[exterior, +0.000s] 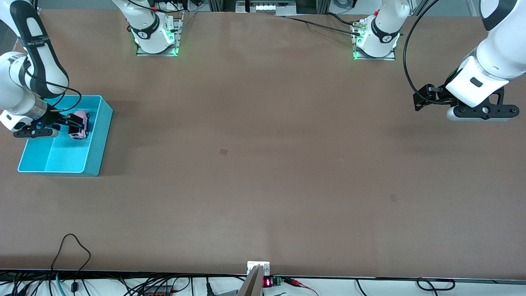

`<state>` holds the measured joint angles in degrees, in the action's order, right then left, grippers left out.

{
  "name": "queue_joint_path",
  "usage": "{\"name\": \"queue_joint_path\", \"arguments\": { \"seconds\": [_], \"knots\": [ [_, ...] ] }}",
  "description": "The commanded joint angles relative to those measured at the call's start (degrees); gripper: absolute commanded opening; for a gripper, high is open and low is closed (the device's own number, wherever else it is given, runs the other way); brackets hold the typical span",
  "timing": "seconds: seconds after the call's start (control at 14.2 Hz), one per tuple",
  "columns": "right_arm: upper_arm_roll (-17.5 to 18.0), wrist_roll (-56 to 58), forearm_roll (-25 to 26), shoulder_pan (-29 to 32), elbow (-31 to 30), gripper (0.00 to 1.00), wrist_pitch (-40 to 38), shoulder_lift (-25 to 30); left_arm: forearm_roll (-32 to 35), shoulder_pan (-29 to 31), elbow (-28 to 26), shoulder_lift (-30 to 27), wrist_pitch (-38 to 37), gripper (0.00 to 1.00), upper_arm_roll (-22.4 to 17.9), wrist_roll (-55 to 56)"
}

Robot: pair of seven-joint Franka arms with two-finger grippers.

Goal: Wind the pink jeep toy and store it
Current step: 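Lower the jeep into the blue bin and open the right gripper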

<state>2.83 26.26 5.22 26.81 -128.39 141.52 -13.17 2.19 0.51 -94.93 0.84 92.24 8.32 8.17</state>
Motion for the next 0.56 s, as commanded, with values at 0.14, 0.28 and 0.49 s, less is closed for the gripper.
{"name": "queue_joint_path", "arguments": {
  "seconds": [0.14, 0.28, 0.49],
  "knots": [
    [0.7, 0.9, 0.3, -5.2, 6.8, 1.0, -15.5, 5.8, -0.6, 0.2, 0.7, 0.0, -0.8, 1.0, 0.2, 0.0],
    [0.9, 0.5, 0.1, -8.7, 11.0, 1.0, -20.5, 7.0, -0.6, 0.2, 0.7, 0.0, -0.8, 1.0, 0.2, 0.0],
    [1.0, -5.8, -1.7, -11.9, 15.5, 1.0, -25.7, 9.9, -0.6, 0.2, 0.7, 0.0, -0.8, 1.0, 0.2, 0.0]
  ]
}}
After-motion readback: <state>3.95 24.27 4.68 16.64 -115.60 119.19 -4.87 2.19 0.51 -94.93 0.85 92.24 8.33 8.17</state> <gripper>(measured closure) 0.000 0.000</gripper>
